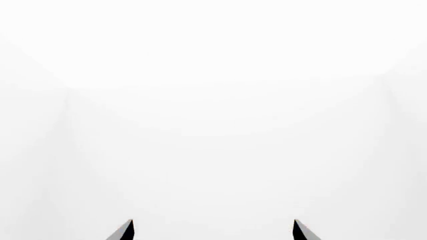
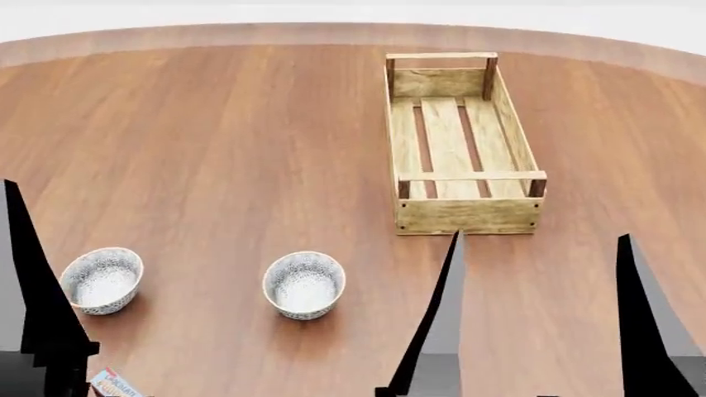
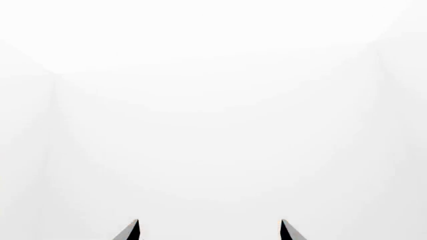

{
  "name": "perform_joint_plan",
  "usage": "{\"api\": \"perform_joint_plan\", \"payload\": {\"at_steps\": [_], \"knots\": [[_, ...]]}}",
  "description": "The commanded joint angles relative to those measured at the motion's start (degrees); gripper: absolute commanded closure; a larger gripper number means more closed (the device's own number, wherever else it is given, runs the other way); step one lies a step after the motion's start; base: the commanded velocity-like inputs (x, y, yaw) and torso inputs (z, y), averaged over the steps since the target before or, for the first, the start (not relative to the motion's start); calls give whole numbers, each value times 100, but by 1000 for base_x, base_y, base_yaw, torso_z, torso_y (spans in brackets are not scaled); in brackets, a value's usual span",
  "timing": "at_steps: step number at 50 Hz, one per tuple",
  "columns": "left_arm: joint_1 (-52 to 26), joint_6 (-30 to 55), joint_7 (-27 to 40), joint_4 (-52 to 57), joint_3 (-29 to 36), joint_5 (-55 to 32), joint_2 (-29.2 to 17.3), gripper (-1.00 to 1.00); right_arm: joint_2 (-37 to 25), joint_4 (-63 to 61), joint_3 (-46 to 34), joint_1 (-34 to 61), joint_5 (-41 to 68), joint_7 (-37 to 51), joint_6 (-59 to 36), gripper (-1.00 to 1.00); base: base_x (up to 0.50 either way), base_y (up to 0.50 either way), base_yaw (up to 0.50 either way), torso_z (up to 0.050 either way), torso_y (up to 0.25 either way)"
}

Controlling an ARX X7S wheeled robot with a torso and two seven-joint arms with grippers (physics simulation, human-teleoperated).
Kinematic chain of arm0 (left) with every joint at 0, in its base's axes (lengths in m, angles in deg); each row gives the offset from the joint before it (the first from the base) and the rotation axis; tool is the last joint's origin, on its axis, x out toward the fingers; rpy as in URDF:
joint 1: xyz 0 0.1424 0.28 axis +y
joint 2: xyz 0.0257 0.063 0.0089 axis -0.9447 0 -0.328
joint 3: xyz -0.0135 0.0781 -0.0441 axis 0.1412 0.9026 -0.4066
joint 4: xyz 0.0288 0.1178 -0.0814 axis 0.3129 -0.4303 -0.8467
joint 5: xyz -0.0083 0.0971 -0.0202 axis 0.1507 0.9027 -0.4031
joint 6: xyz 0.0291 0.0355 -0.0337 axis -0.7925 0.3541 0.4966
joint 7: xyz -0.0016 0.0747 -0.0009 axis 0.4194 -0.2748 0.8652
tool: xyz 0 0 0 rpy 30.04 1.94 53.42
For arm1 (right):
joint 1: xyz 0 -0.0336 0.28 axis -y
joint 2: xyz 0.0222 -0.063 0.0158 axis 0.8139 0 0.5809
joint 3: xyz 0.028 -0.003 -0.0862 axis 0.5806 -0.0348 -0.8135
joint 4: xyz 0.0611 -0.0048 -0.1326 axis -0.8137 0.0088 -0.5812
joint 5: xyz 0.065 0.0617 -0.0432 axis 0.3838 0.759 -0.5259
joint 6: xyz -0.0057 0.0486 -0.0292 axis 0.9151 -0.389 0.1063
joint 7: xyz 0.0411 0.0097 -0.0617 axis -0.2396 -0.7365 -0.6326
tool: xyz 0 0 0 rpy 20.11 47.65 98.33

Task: Stack the right bowl on the left bowl and place them in the tray.

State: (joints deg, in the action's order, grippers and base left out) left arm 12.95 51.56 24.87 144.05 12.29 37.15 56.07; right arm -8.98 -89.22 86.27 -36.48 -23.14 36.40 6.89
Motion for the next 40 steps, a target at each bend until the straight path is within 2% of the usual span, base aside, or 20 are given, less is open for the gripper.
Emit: {"api": "perform_joint_plan", "payload": {"at_steps": [1,40], "knots": [[55,-155,-36,-49,-86,32,29,-100,35,16,52,-32,-116,-80,90,-100,500,0,0,0,0],[66,-185,182,-61,45,-115,-151,-100,-131,133,-122,-41,-89,69,203,-100,500,0,0,0,1]]}}
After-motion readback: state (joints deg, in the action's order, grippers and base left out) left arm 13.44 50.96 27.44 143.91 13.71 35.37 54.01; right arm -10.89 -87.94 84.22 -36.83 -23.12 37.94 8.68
